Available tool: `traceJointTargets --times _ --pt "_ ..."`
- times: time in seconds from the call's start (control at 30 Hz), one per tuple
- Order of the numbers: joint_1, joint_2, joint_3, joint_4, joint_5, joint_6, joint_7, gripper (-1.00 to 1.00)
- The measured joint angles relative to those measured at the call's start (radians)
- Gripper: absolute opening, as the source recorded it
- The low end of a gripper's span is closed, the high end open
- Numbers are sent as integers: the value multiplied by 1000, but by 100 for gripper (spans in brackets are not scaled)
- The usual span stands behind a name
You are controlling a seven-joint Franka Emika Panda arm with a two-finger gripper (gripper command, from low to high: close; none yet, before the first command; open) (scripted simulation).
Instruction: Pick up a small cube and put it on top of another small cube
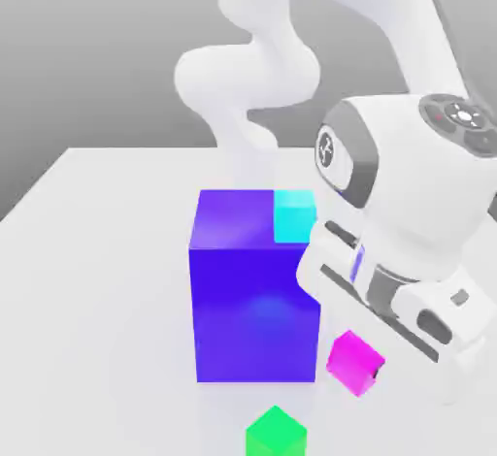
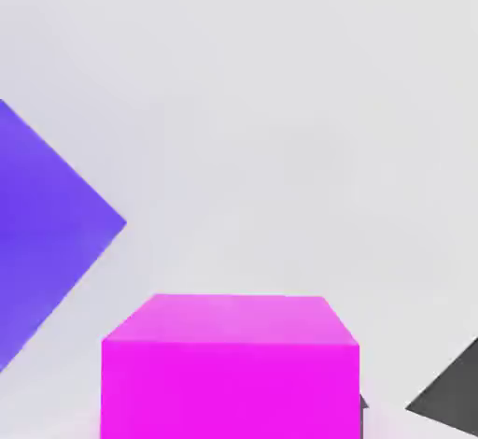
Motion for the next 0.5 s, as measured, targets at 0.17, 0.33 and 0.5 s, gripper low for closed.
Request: traceJointTargets --times 0.17,0.33,0.5 --pt "-86 -33 -34 -78 72 152 -169 -100" --pt "-107 68 -38 -89 87 288 -205 -100" --pt "-110 117 -36 -87 91 334 -208 100"
